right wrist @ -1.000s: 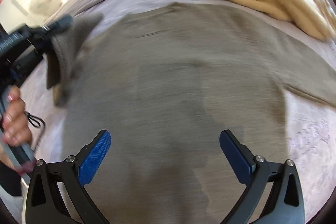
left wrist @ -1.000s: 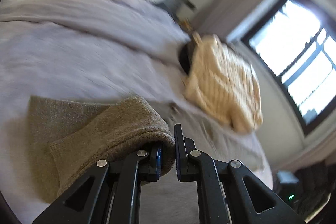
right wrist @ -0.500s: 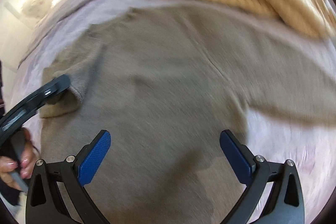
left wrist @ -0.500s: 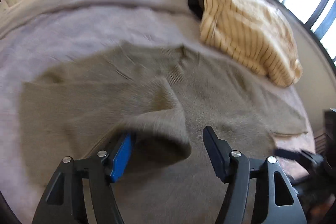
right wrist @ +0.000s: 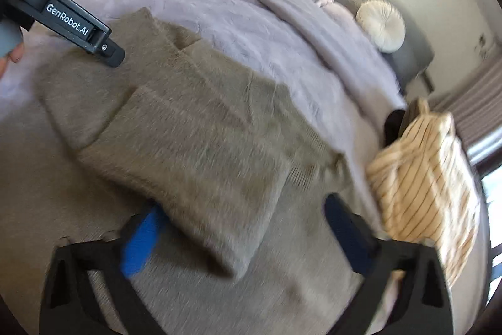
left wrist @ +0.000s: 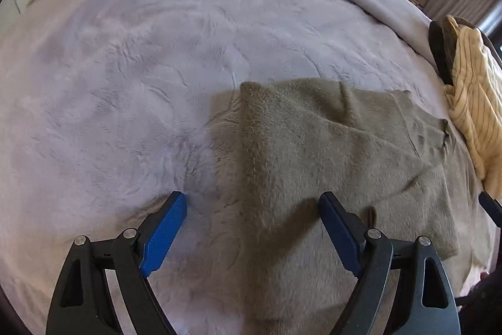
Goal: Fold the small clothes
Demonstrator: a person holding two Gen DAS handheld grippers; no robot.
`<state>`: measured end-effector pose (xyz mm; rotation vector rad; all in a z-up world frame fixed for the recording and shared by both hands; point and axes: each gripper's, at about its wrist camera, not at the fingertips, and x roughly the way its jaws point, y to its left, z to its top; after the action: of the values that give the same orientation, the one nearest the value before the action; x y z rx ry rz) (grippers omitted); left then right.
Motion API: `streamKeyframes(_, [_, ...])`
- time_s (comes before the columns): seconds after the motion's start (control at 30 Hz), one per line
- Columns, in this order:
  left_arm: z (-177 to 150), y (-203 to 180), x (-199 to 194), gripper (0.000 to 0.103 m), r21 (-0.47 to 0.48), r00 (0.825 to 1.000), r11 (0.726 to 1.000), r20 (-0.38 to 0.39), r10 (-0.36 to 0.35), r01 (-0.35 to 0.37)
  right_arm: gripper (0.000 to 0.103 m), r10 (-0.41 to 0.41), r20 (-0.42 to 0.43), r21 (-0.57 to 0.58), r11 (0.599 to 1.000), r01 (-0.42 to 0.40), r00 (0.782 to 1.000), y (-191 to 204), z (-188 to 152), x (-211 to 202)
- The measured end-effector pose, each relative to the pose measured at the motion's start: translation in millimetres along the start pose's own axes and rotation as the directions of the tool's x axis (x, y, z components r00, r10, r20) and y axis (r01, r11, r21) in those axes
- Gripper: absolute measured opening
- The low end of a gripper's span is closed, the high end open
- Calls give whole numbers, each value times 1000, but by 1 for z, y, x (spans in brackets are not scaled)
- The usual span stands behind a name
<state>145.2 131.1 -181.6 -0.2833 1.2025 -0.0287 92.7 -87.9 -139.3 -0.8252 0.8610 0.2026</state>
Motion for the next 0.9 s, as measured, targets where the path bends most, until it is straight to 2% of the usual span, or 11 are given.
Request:
streamKeyframes(0.07, [4, -4, 4, 86, 6, 1000, 1000, 2, -24, 23, 4, 16, -10, 44, 999, -15, 1000, -12, 7, 7])
streamKeyframes(0.13, [9, -13, 8, 70, 26, 998, 998, -3, -65, 65, 6, 120, -6, 244, 963, -115, 993, -43, 6, 10])
streamKeyframes(0.17, [12, -16, 10, 42, 45, 997, 996, -12, -78, 79, 6, 160, 16, 363, 919, -155, 987, -64, -2, 6])
streamKeyframes(0.2, [15, -18, 10, 16, 56, 996, 995, -19, -84, 85, 6, 208, 54, 508, 836, -206, 977, -91, -15, 4])
streamKeyframes(0.27, [17, -15, 7, 16, 57, 992, 991, -21, -121, 122, 6, 286, 145, 720, 626, -300, 947, -129, -50, 7])
streamKeyframes(0.33, [18, -13, -7, 16, 73, 986, 983, 1, -166, 166, 8, 341, 209, 887, 328, -324, 917, -160, -104, 22])
streamKeyframes(0.43, [17, 6, -10, 16, 57, 985, 984, -9, -170, 170, 33, 412, 282, 954, -24, -299, 866, -167, -167, 48])
streamKeyframes(0.5, [16, 18, -7, 16, 36, 985, 985, -22, -170, 171, 34, 401, 371, 925, -235, -298, 838, -160, -203, 54])
streamKeyframes(0.53, [17, 24, -6, 16, 18, 983, 983, -24, -184, 184, 34, 390, 404, 906, -293, -304, 827, -157, -212, 52])
streamKeyframes(0.63, [22, 24, -5, 16, 20, 981, 981, -25, -191, 192, 43, 404, 453, 883, -328, -336, 795, -143, -208, 40])
streamKeyframes(0.9, [24, 16, -2, 16, 50, 984, 983, -33, -177, 178, 43, 689, 547, 803, -270, -532, 476, -15, -67, 52])
